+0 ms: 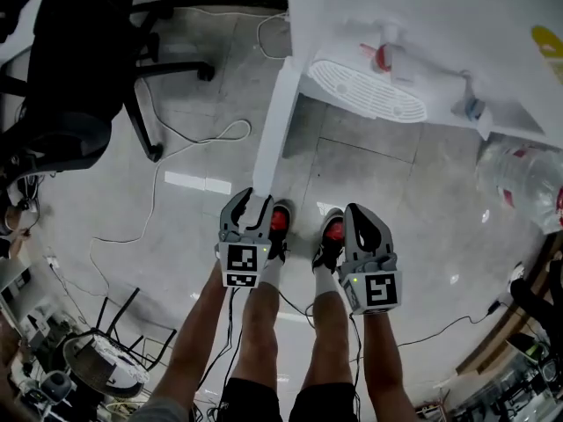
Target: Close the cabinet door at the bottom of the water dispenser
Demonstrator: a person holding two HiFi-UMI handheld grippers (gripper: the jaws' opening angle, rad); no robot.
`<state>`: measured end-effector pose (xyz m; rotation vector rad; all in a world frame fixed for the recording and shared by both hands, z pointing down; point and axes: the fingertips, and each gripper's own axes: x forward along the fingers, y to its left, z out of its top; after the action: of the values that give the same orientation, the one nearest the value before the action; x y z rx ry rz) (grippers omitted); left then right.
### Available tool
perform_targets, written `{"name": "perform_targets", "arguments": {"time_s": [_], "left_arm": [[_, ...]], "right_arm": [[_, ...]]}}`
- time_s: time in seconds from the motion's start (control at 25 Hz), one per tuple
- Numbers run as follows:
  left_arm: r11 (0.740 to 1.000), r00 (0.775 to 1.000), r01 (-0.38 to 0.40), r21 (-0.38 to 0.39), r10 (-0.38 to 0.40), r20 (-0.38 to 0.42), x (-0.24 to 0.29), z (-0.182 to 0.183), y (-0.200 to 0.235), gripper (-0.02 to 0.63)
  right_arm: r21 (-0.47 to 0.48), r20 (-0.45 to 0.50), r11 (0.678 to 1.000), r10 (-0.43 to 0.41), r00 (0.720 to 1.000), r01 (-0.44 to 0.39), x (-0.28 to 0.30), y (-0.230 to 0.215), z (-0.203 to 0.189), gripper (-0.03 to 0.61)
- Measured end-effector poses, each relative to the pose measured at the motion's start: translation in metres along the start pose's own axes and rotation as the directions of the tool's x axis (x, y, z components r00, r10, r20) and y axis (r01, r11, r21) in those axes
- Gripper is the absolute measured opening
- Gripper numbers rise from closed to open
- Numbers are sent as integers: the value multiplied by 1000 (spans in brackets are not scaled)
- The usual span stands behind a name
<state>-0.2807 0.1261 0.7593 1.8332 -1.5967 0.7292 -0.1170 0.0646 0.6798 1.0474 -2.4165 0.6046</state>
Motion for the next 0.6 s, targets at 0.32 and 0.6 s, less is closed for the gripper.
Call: {"name": "perform_targets", "arguments": {"time_s": [0.32,0.6], "left_arm": [[999,999,39,34,-39,-17,7,6,-38,189],[994,997,76,83,-74,-32,16,11,-63,192]], "right_arm": [[35,16,999,-25,1000,24,-24,-27,-8,12],[70,30,996,-55,998,53,-39,-49,-15,12]]}}
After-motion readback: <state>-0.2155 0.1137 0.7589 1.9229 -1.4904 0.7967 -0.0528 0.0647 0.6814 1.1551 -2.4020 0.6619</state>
